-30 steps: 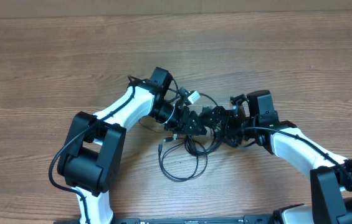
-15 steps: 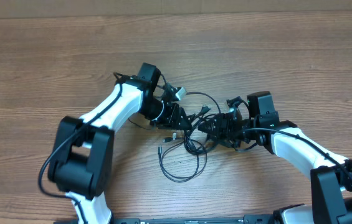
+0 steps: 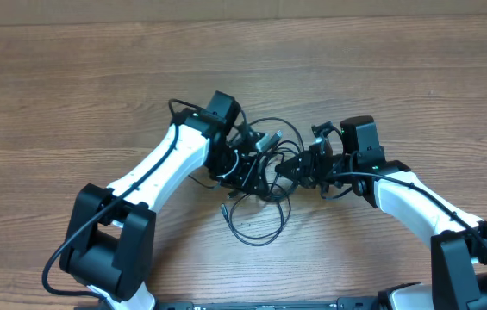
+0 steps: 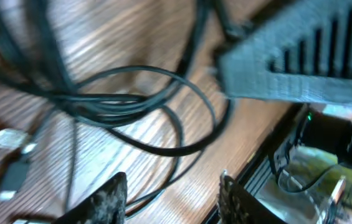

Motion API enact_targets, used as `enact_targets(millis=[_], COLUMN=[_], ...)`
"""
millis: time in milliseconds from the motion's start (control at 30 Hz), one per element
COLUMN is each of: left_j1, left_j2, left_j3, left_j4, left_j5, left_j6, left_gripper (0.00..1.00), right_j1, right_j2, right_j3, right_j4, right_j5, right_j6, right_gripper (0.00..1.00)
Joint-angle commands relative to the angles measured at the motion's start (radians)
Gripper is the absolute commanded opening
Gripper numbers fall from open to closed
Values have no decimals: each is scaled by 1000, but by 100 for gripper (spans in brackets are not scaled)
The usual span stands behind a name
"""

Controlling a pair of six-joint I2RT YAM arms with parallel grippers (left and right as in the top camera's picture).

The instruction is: Untangle cables

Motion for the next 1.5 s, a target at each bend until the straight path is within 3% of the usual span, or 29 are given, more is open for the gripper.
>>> enact_targets(millis=[0, 200, 400, 467, 533, 633, 767, 833, 933, 1033, 1300, 1467], left_j1=[-33, -61, -78, -78, -78, -68, -11, 48, 118, 191, 150, 147], left_j2=[-8, -8, -8, -8, -8, -10, -29, -44, -49, -48, -45, -41], left_j3=[6, -19, -84, -104, -116, -116, -91, -67, -47, -43, -45, -45], left_j4=[28, 148, 248, 261, 264, 265, 238, 216, 200, 172, 87, 61], left_j5=[17, -31, -196, -197, -201, -200, -157, -64, 56, 206, 200, 89], left_j6=[32, -52, -186, -186, -185, -184, -184, -184, -184, -183, -66, -55], left_gripper=[51, 54, 54, 43, 4, 4, 4, 4, 4, 4, 4, 4], right_j1=[8, 8, 9, 9, 9, 9, 9, 9, 9, 13, 144, 196], right_j2=[-1, -1, -1, -1, -1, -1, -1, -1, -1, -1, -1, -1], right_j3=[27, 27, 27, 27, 27, 27, 27, 27, 27, 27, 45, 66], right_j4=[12, 11, 13, 12, 13, 10, -49, -90, -115, -120, -117, -124], right_j5=[-2, -19, -50, -54, -54, -57, -56, -56, -56, -10, 106, 210], right_j6=[44, 45, 44, 43, 40, 7, -119, -181, -232, -254, -279, -276], right_gripper=[4, 4, 4, 4, 4, 8, 35, 46, 53, 55, 58, 58])
